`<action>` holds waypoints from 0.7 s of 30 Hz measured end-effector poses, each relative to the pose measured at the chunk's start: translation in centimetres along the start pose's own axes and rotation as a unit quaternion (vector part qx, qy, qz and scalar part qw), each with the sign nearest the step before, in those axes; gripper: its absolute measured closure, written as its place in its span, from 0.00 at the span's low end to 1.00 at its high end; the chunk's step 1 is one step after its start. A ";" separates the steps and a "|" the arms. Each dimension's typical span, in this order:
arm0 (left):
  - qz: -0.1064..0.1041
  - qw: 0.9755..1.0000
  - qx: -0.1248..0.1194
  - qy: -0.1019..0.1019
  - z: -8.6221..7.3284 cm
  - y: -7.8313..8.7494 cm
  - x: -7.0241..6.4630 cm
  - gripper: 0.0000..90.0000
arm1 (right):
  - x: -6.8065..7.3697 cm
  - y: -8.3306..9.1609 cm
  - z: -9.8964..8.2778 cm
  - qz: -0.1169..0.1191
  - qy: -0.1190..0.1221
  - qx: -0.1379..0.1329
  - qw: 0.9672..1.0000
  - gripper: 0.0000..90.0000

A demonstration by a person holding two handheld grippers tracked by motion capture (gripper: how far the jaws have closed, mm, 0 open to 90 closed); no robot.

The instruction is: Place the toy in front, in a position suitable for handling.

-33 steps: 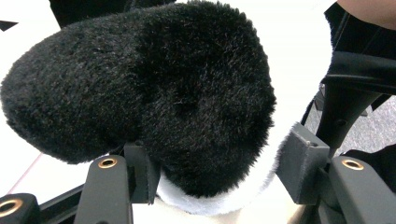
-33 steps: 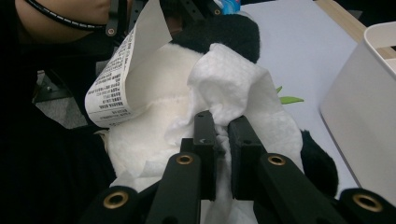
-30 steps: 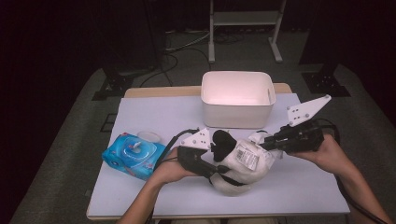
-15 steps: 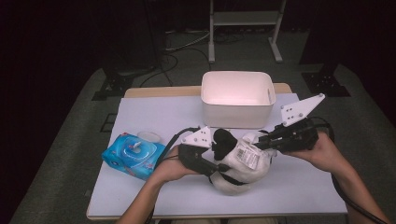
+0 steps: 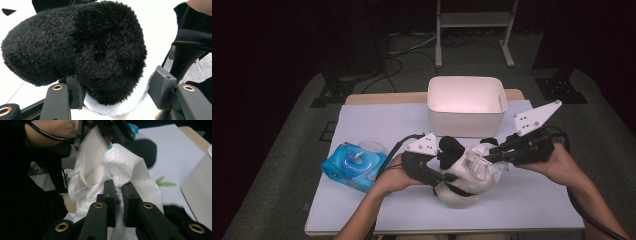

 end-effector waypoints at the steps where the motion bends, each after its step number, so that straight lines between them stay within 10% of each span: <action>1: 0.000 1.000 0.000 0.000 0.0 0.0 0.0 0.44 | 0.1 -0.2 0.3 0.002 0.006 0.000 1.000 0.92; 21: -0.001 1.000 -0.002 0.000 -0.1 0.0 0.1 0.44 | 0.5 -0.5 0.8 0.012 0.016 0.011 1.000 0.92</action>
Point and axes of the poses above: each handheld gripper's, and its own axes: y roughly backward along the jaws, z roughly out of its top, x roughly to its left, the point moved 2 cm from there along -y, roughly forward along the jaws, and after that the axes turned 12 degrees about -x, right-handed, at the moved point
